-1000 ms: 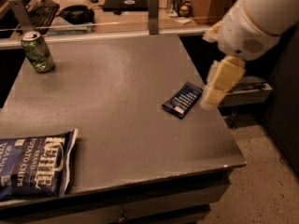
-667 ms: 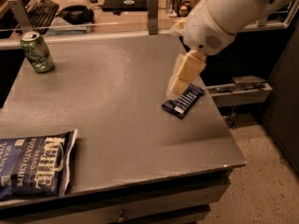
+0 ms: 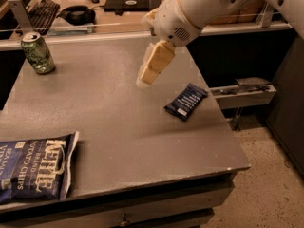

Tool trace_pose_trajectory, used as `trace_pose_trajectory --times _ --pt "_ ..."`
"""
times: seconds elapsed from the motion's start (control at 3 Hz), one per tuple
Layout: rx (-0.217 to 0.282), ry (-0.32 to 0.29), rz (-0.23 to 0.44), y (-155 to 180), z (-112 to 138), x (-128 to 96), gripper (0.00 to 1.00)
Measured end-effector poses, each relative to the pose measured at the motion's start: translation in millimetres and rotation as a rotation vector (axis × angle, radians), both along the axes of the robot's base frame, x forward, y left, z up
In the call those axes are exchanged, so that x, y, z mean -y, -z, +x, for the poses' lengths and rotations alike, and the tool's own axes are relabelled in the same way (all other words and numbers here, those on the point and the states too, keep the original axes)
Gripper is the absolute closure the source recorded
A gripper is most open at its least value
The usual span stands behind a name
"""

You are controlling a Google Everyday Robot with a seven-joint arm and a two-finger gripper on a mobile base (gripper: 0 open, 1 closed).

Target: Move green can near rxbar blueberry

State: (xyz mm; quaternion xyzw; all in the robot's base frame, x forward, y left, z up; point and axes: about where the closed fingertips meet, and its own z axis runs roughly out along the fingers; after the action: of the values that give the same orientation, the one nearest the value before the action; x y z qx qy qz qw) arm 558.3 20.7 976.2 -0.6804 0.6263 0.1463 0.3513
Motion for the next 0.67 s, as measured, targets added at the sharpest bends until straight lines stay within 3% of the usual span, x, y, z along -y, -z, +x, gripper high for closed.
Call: trace_pose_trajectory --times 0.33,0.67 --pt "0.01 -0.002 0.063 12 26 -23 0.0" --pt "0.019 -0.004 0.174 34 76 -68 0.0"
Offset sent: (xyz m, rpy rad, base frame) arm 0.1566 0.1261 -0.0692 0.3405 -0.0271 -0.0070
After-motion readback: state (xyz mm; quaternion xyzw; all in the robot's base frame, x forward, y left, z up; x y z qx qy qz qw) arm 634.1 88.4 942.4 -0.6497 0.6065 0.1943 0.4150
